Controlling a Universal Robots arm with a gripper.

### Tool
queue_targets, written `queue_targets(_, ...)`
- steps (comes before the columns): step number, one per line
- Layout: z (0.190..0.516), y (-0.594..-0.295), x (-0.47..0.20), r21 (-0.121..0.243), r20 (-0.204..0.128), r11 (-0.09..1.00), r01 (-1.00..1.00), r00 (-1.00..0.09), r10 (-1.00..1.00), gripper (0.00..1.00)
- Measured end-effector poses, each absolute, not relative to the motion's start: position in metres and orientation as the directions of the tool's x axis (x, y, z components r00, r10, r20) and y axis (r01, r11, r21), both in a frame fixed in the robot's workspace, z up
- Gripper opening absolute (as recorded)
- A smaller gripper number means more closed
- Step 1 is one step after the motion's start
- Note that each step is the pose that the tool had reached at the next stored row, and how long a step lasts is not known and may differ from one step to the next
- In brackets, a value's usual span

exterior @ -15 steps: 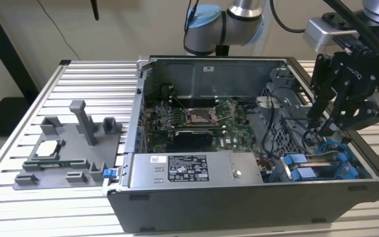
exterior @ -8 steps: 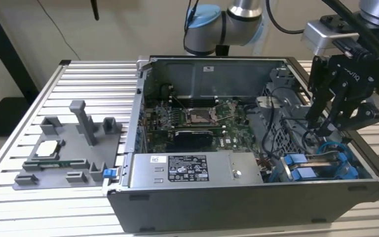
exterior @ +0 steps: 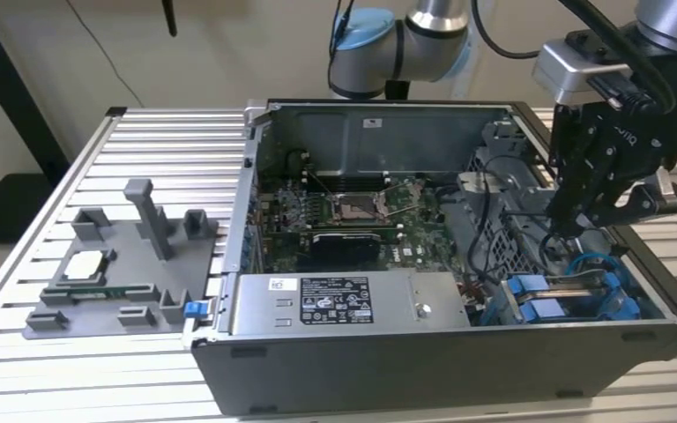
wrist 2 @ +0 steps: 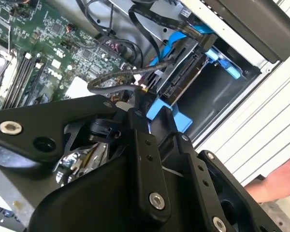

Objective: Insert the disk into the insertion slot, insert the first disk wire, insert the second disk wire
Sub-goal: 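Insert the first disk wire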

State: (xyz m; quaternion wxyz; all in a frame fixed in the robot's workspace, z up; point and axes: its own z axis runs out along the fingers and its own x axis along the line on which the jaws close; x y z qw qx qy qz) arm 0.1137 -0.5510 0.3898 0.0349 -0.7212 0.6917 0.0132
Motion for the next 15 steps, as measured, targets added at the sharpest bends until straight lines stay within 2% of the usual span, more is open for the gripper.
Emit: queue_targets(15, 0.3886, -0.5511, 0.1157, -0.039, -0.072, -0.156, -0.987, 0.158, -0.985, 1.00)
